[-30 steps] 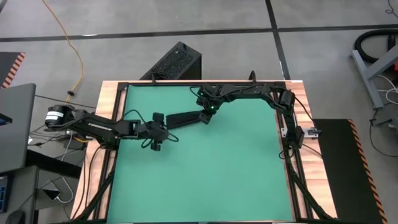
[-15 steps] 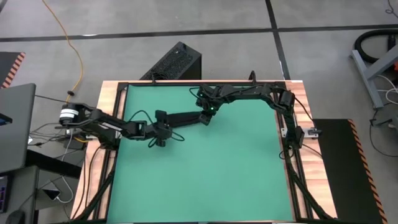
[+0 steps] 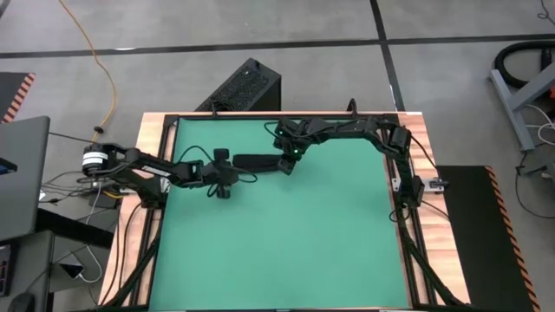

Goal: Roll towel
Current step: Roll the black towel

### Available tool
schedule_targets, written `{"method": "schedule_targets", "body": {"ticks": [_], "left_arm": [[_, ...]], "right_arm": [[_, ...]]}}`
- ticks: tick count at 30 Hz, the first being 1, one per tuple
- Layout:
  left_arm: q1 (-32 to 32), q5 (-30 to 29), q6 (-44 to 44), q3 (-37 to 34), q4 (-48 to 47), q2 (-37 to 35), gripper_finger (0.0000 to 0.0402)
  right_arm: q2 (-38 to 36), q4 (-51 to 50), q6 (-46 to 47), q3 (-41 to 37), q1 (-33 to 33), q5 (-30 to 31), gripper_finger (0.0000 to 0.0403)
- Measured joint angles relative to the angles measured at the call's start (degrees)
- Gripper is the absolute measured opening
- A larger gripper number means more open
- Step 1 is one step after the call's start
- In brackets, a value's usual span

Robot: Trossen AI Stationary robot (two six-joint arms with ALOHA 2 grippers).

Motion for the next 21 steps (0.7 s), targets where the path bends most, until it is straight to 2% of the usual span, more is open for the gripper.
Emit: {"method": "schedule_targets", "body": {"ticks": [3, 7, 12, 17, 21], "left_arm": [[0.3, 1.2, 0.7, 0.0, 0.2, 0.0, 0.0059], [0.3, -2.1, -0.5, -0.1, 0.0, 0.2, 0.0009], [-2.8, -3.2, -7.1, 0.7, -7.1, -1.8, 0.0004], [-8.8, 3.4, -16.5, 4.0, -20.6, -7.2, 0.0003], [-12.9, 8.9, -21.6, 7.3, -27.2, -12.4, 0.0002]], "right_arm": [[0.0, 0.0, 0.0, 0.0, 0.5, 0.0, 0.0019], [0.0, 0.1, 0.1, 0.0, 1.4, 0.0, 0.0019], [0.0, -1.9, 1.1, 0.0, 3.8, -0.1, 0.0019], [-0.1, -4.3, 1.5, 0.0, 7.0, -0.2, 0.0019], [-0.4, -5.5, 2.6, 0.0, 9.9, -0.3, 0.0019]]}}
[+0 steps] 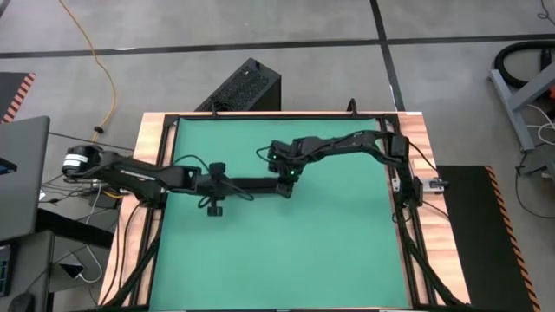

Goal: Roll towel
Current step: Roll the black towel

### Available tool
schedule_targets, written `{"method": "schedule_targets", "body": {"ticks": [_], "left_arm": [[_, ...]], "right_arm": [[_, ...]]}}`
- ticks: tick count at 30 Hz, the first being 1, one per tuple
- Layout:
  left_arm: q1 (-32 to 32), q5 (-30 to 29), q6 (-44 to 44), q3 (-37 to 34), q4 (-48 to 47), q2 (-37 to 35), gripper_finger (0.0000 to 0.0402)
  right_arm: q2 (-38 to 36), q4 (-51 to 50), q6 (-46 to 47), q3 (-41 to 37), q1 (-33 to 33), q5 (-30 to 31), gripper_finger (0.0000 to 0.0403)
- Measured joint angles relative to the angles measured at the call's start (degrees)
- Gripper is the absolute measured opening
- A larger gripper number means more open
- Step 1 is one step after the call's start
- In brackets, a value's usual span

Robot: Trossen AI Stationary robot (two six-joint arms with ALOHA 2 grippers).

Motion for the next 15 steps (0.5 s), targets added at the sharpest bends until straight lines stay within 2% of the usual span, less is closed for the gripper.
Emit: {"method": "schedule_targets", "body": {"ticks": [8, 11, 15], "left_arm": [[-1.6, 0.1, -0.5, 4.0, -4.9, -6.2, 0.0002], [-0.1, 0.3, 0.2, 4.0, -5.3, -6.0, 0.0002], [2.5, 4.0, 0.8, 4.0, -5.0, -3.3, 0.0002]], "right_arm": [[-2.1, -3.6, 0.1, 2.1, 3.8, 0.3, 0.0019], [-3.1, -5.9, 0.1, 4.1, 4.1, 0.5, 0.0019], [-3.5, -7.8, 0.1, 6.2, 3.9, 0.5, 0.0019]]}}
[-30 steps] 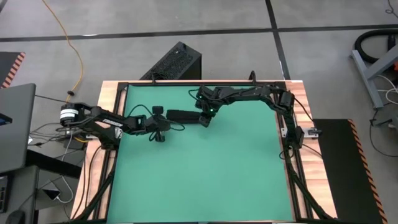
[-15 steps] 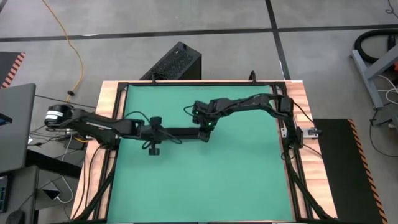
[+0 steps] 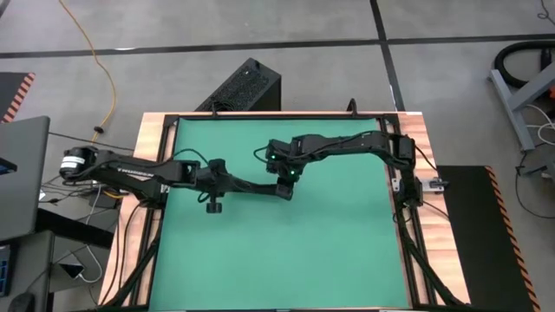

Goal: Roll towel
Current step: Roll the black towel

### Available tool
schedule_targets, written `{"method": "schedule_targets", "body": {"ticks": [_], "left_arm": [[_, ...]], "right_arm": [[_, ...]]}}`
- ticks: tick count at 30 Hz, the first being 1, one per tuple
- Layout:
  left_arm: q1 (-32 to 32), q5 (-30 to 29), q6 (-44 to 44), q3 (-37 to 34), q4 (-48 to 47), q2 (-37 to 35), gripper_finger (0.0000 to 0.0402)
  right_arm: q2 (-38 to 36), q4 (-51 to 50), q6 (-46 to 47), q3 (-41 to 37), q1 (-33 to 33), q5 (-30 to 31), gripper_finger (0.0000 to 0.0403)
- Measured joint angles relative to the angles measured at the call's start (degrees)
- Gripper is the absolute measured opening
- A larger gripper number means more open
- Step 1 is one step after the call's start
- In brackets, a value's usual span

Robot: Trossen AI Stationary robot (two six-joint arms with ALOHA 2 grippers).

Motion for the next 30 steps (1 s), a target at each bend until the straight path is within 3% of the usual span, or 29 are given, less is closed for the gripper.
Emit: {"method": "schedule_targets", "body": {"ticks": [13, 22, 26, 30], "left_arm": [[2.4, 1.9, 4.9, 1.0, 1.8, 3.2, 0.0003], [6.3, -4.7, 14.0, 7.9, -1.8, 3.2, 0.0003], [10.9, -5.9, 15.8, 8.5, -0.2, 3.2, 0.0003], [13.3, -11.5, 16.9, 8.6, 0.8, 3.2, 0.0002]], "right_arm": [[0.3, -2.1, 0.3, 0.2, -0.8, 0.2, 0.0019], [-1.4, -3.0, 0.3, 2.2, -2.5, 11.7, 0.0019], [-1.4, -2.6, -0.3, 3.0, -3.2, 22.9, 0.0019], [-1.4, -2.7, -1.6, 3.0, -2.9, 31.9, 0.0019]]}}
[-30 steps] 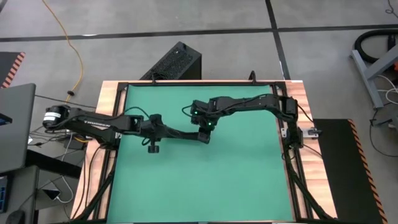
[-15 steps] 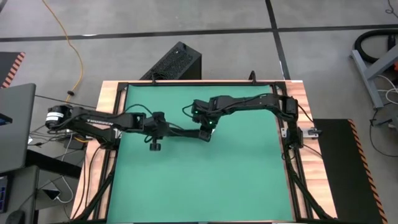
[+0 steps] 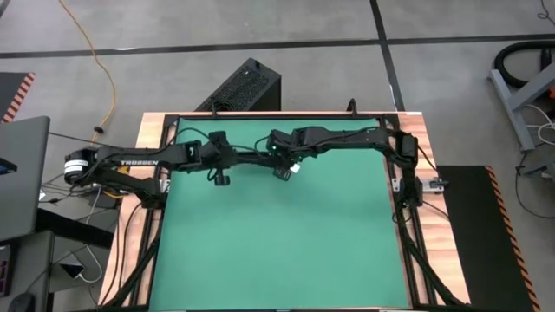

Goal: Roll towel
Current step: Roll the black towel

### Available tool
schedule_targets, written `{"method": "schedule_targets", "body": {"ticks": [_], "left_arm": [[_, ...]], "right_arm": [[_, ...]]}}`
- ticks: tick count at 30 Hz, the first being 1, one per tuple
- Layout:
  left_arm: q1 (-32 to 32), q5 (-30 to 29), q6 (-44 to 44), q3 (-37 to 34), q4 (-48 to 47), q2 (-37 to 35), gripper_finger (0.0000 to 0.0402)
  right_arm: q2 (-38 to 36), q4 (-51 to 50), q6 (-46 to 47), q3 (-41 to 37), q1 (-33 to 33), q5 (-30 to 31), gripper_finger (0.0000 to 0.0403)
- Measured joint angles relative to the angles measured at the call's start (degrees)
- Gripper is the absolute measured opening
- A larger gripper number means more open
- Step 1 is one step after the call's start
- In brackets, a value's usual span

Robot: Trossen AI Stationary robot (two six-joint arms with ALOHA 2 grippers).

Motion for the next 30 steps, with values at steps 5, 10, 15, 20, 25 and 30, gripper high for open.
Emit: {"method": "schedule_targets", "body": {"ticks": [5, 10, 15, 20, 25, 30], "left_arm": [[0.0, -2.2, -1.7, 0.0, 1.2, 0.0, 0.0002], [-3.6, 1.1, -7.2, -2.8, 0.9, 0.0, 0.0001], [-10.6, 3.2, -14.4, -5.6, 0.5, 0.0, 0.0001], [-17.8, 5.3, -19.8, -6.1, 0.8, 0.0, 0.0000], [-22.0, 9.3, -23.3, -6.1, 0.8, 0.0, 0.0000], [-22.8, 11.4, -24.8, -6.1, 0.7, 0.0, 0.0000]], "right_arm": [[0.0, -0.5, -0.2, 0.0, 0.9, 2.4, 0.0019], [0.0, -2.1, 0.0, -0.1, 4.3, 3.6, 0.0019], [0.1, -2.3, 2.2, -1.7, 8.7, 0.2, 0.0018], [0.6, -2.4, 4.3, -2.5, 12.5, -3.3, 0.0018], [0.7, -1.9, 5.5, -2.6, 14.9, -6.1, 0.0018], [0.7, -1.5, 6.4, -2.6, 15.6, -8.2, 0.0018]]}}
